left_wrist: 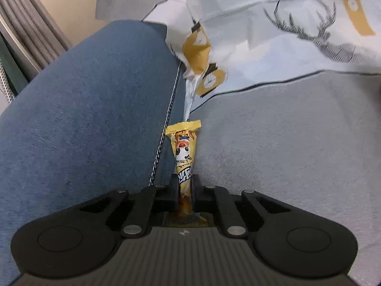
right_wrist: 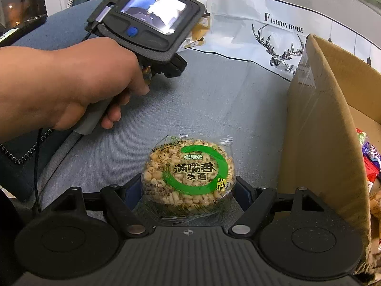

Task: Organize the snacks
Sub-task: 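Grasp the round puffed-grain cake with the right tool while the left tool grasps the yellow cone snack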

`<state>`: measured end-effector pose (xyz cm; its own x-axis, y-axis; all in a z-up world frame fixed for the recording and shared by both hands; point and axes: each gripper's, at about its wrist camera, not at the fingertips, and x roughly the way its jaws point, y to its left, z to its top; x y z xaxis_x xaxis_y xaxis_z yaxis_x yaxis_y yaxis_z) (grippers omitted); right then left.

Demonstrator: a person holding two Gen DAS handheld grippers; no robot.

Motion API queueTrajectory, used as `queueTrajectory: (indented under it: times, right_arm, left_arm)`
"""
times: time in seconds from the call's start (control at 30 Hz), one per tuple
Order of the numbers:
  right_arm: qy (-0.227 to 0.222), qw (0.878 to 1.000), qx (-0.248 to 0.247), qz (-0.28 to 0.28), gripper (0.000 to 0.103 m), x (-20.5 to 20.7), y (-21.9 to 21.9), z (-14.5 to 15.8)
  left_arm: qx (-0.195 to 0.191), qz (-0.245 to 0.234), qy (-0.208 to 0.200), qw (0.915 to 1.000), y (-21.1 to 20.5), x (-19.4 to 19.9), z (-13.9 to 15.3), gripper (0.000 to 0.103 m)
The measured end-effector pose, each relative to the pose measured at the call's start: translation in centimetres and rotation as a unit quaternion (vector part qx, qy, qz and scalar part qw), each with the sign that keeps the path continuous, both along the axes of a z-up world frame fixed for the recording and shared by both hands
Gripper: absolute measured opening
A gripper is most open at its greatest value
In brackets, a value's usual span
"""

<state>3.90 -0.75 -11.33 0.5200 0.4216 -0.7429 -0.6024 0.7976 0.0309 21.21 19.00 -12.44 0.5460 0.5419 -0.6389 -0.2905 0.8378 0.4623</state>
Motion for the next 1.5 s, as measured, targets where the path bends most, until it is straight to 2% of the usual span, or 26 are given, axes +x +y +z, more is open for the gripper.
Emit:
queueTrajectory:
  times: [0.07, 0.13, 0.2, 0.3, 0.47, 0.6, 0.67, 0.7, 0.87, 1.0, 1.2, 1.33, 1.5]
  right_arm:
    - [0.000, 1.000, 0.002, -0.001, 0.079, 0.0, 0.0, 0.0]
    - [-0.003, 1.000, 0.004, -0.002, 0.079, 0.0, -0.1, 0.0]
    - [-0.006, 1.000, 0.006, -0.001, 0.079, -0.2, -0.1, 0.0]
    - [-0.007, 1.000, 0.006, -0.001, 0.079, -0.5, -0.2, 0.0]
    - [-0.008, 1.000, 0.014, 0.000, 0.079, -0.5, -0.4, 0.2]
    - [-0.006, 1.000, 0.010, -0.002, 0.080, -0.6, -0.5, 0.1]
    - [0.000, 1.000, 0.007, -0.002, 0.080, -0.5, -0.4, -0.1]
    - [0.001, 1.000, 0.004, -0.001, 0.080, -0.4, -0.3, -0.3]
    - [0.009, 1.000, -0.001, 0.004, 0.080, -0.2, -0.3, -0.6]
    - [0.019, 1.000, 0.007, 0.002, 0.080, 0.2, -0.2, -0.7]
    - [0.022, 1.000, 0.015, 0.001, 0.082, 0.6, -0.3, -0.8]
    - [0.026, 1.000, 0.014, -0.001, 0.082, 0.7, -0.1, -0.9]
    - [0.030, 1.000, 0.006, 0.001, 0.082, 0.8, 0.0, -1.1]
  left_arm:
    - [-0.020, -0.010, -0.008, 0.9997, -0.3, -0.6, 0.9, 0.010]
    - [-0.078, -0.018, -0.020, 0.9966, 0.0, -1.5, 2.2, 0.010]
    - [-0.142, -0.029, -0.025, 0.9890, 0.1, -2.7, 3.4, 0.010]
    - [-0.216, -0.040, -0.026, 0.9753, -0.2, -5.1, 4.9, 0.010]
    - [-0.268, -0.050, -0.011, 0.9620, -1.4, -9.3, 6.0, 0.010]
    - [-0.329, -0.042, -0.006, 0.9433, -1.2, -11.9, 6.4, 0.010]
    - [-0.361, -0.035, 0.004, 0.9320, -0.8, -12.5, 6.1, 0.011]
    - [-0.369, -0.031, 0.012, 0.9289, -0.8, -12.5, 5.8, 0.011]
    - [-0.370, 0.000, 0.065, 0.9269, -0.2, -11.5, 3.6, 0.013]
    - [-0.363, 0.003, 0.071, 0.9290, -0.5, -10.8, 3.3, 0.028]
    - [-0.355, -0.004, 0.080, 0.9316, -1.2, -9.9, 2.8, 0.041]
    - [-0.349, -0.008, 0.081, 0.9335, -1.7, -9.7, 2.7, 0.043]
    - [-0.330, -0.022, 0.085, 0.9399, -2.4, -9.6, 2.6, 0.043]
